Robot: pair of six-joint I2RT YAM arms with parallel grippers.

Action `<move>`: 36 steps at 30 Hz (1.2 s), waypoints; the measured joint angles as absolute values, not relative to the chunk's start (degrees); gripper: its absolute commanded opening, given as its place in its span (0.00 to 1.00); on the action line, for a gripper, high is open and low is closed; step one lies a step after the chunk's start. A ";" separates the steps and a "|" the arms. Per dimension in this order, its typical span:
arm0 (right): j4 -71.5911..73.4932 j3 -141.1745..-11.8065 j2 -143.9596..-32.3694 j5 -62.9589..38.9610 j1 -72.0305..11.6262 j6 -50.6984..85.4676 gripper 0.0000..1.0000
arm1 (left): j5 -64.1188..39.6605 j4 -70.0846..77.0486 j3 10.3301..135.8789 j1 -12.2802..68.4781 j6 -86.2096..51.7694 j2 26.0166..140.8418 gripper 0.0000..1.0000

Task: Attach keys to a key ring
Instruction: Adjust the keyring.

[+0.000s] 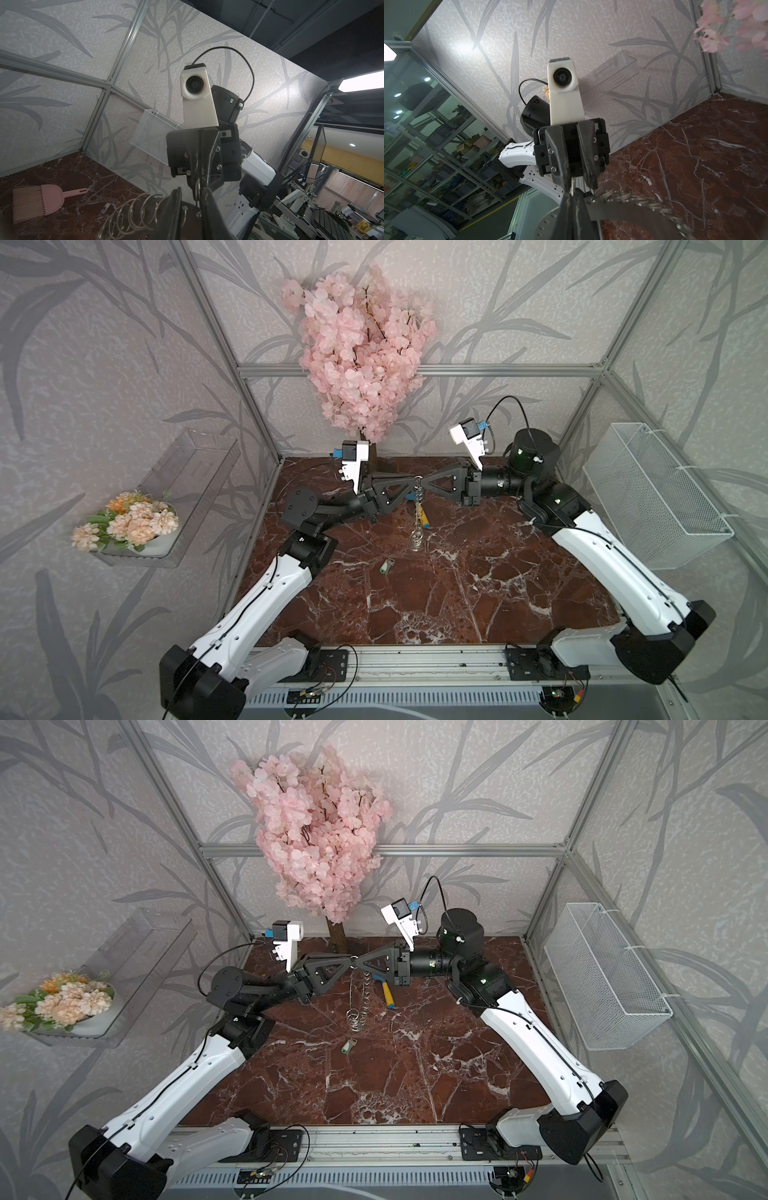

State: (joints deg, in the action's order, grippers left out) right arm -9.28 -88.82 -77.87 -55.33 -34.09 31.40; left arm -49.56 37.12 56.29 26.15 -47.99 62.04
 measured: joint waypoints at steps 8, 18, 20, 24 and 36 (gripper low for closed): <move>-15.33 -90.70 -77.97 -55.37 -34.09 27.66 0.00 | -50.87 36.12 58.46 26.15 -47.46 62.43 0.22; -17.52 -91.15 -78.17 -55.57 -34.09 26.28 0.00 | -53.98 28.38 61.80 26.15 -42.94 64.03 0.27; -18.15 -91.24 -78.24 -55.57 -34.09 25.96 0.00 | -54.41 27.33 61.91 26.15 -42.06 64.03 0.26; -18.92 -91.26 -78.46 -55.55 -34.09 25.36 0.00 | -55.51 24.73 62.59 26.15 -40.71 64.14 0.19; -20.29 -91.79 -78.63 -55.53 -34.09 25.08 0.00 | -56.93 21.96 63.72 26.15 -38.00 64.29 0.00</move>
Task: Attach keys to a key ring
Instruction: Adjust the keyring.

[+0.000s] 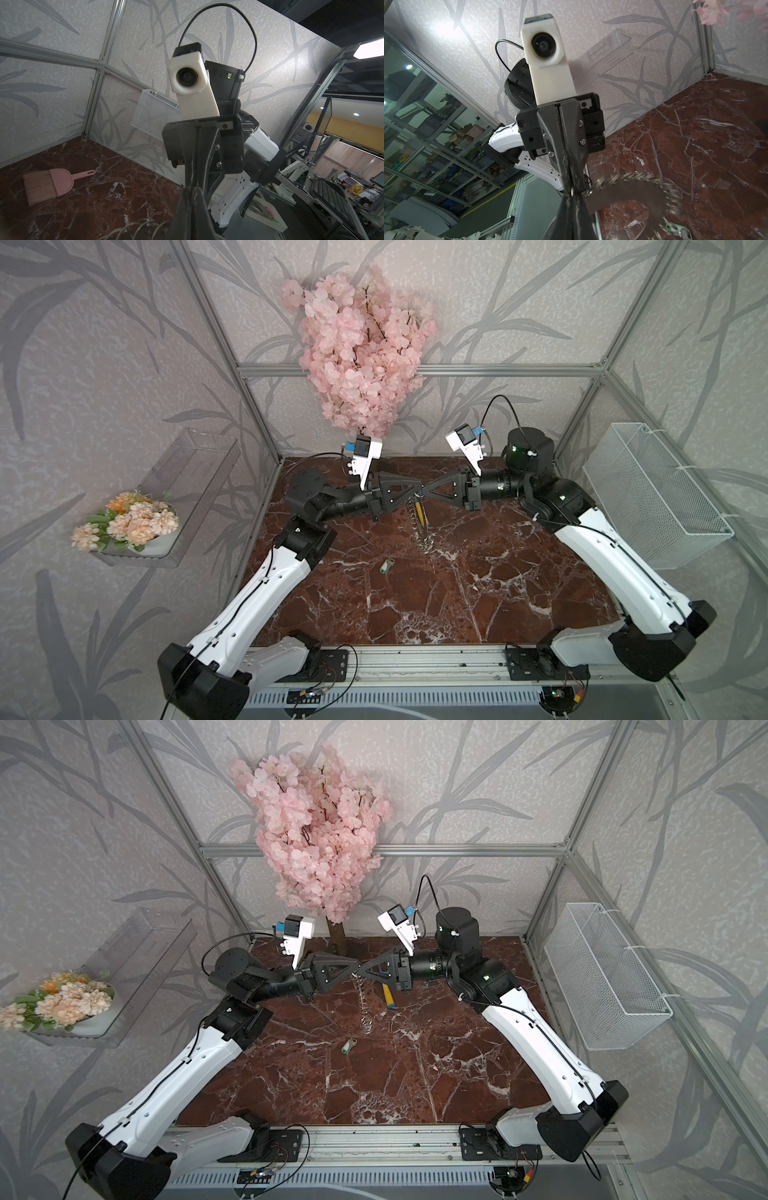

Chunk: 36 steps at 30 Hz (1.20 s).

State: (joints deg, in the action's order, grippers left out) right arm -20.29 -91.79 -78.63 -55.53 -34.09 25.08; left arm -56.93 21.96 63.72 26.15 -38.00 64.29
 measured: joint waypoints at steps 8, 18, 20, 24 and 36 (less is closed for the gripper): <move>-19.59 -91.74 -78.63 -55.55 -34.09 26.44 0.00 | -56.71 22.35 63.72 26.15 -37.87 64.29 0.00; -17.37 -91.59 -78.63 -55.55 -34.24 28.73 0.00 | -55.90 23.73 63.72 26.15 -37.45 64.10 0.00; -16.91 -91.39 -78.63 -55.55 -34.24 28.86 0.00 | -55.77 23.79 63.72 26.13 -37.45 64.10 0.00; -17.02 -91.42 -78.65 -55.57 -34.24 28.58 0.00 | -55.61 23.81 63.72 26.13 -37.43 64.10 0.00; -22.87 -96.23 -81.71 -55.99 -34.30 24.47 0.00 | -55.88 19.79 63.77 26.09 -34.46 64.12 0.38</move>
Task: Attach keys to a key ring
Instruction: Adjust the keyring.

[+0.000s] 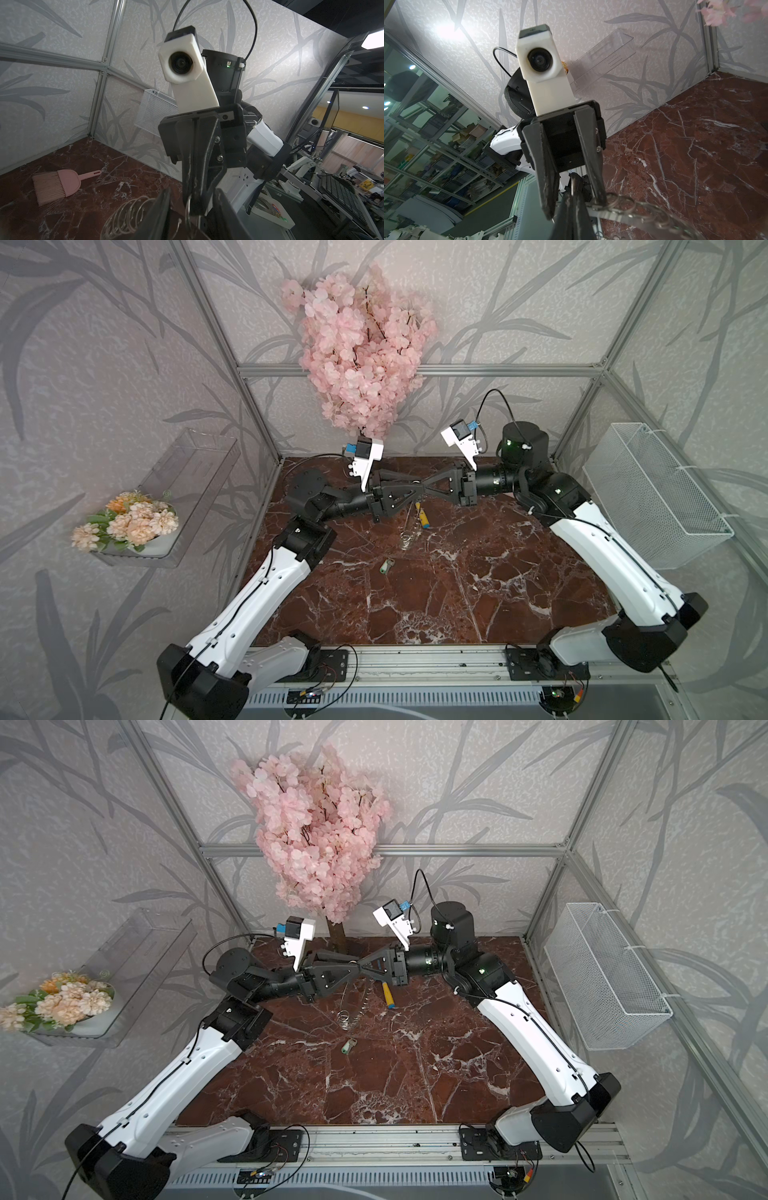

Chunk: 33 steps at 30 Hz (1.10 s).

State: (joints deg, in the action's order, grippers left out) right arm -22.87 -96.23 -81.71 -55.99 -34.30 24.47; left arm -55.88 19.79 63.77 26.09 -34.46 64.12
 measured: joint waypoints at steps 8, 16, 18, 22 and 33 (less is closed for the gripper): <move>-29.47 -99.63 -81.80 -55.16 -34.28 20.23 0.00 | -56.47 15.11 66.46 26.11 -32.12 64.99 0.39; -34.50 -101.43 -82.15 -54.52 -34.28 17.56 0.00 | -57.01 11.49 67.24 26.15 -29.67 64.99 0.40; -35.27 -101.51 -82.15 -54.52 -34.28 17.08 0.00 | -57.10 10.90 67.37 26.15 -29.39 64.97 0.40; -36.40 -101.51 -82.15 -54.54 -34.30 16.43 0.00 | -57.12 10.59 67.46 25.74 -29.12 64.95 0.41; -38.09 -101.51 -81.95 -54.54 -34.28 15.73 0.00 | -58.89 10.41 67.46 25.36 -29.21 64.93 0.32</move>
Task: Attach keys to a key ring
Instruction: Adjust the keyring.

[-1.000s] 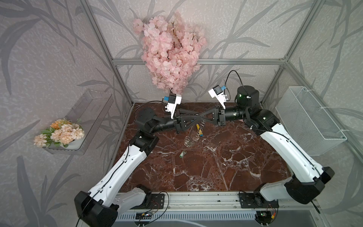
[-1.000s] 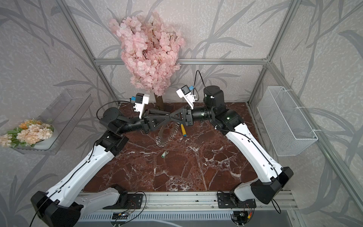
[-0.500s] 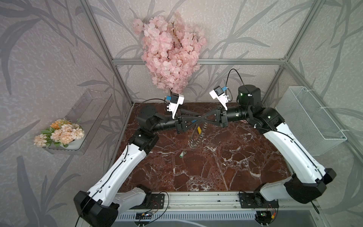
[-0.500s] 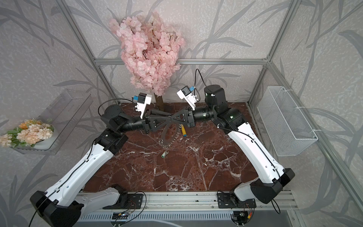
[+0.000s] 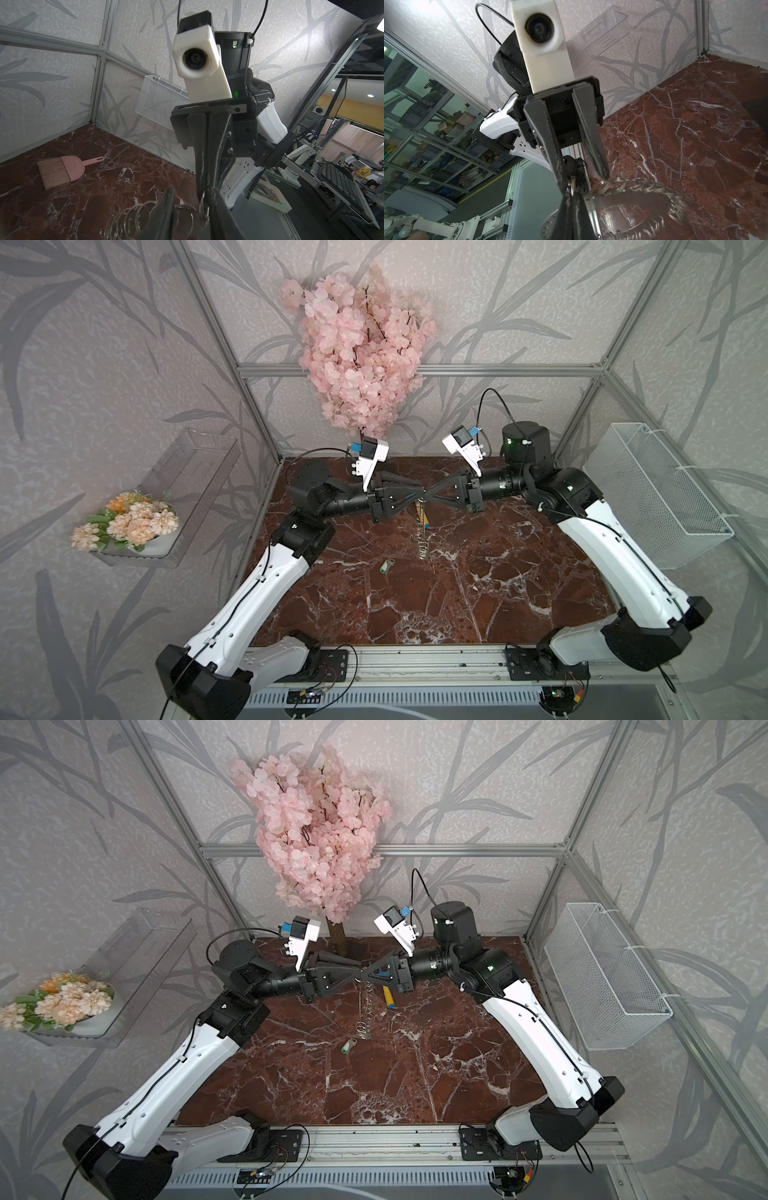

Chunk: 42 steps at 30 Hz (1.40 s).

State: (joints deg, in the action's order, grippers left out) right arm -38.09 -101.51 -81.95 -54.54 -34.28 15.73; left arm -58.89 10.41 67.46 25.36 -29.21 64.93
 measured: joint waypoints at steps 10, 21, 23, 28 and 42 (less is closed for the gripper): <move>-38.04 -101.51 -81.93 -54.54 -34.30 15.57 0.00 | -60.38 9.06 67.46 25.36 -29.43 64.93 0.20; -37.17 -101.47 -81.60 -54.57 -34.35 16.69 0.10 | -60.97 8.56 67.44 25.39 -29.34 63.79 0.00; -35.90 -101.12 -81.54 -54.65 -34.46 18.06 0.27 | -60.40 8.69 67.35 25.36 -29.23 63.46 0.00; -28.75 -97.97 -79.35 -54.89 -34.50 22.41 0.54 | -57.21 8.34 66.52 25.36 -28.12 62.28 0.00; -23.99 -94.48 -76.12 -47.00 -36.75 23.92 0.72 | -44.42 12.27 66.52 25.36 -28.40 62.26 0.00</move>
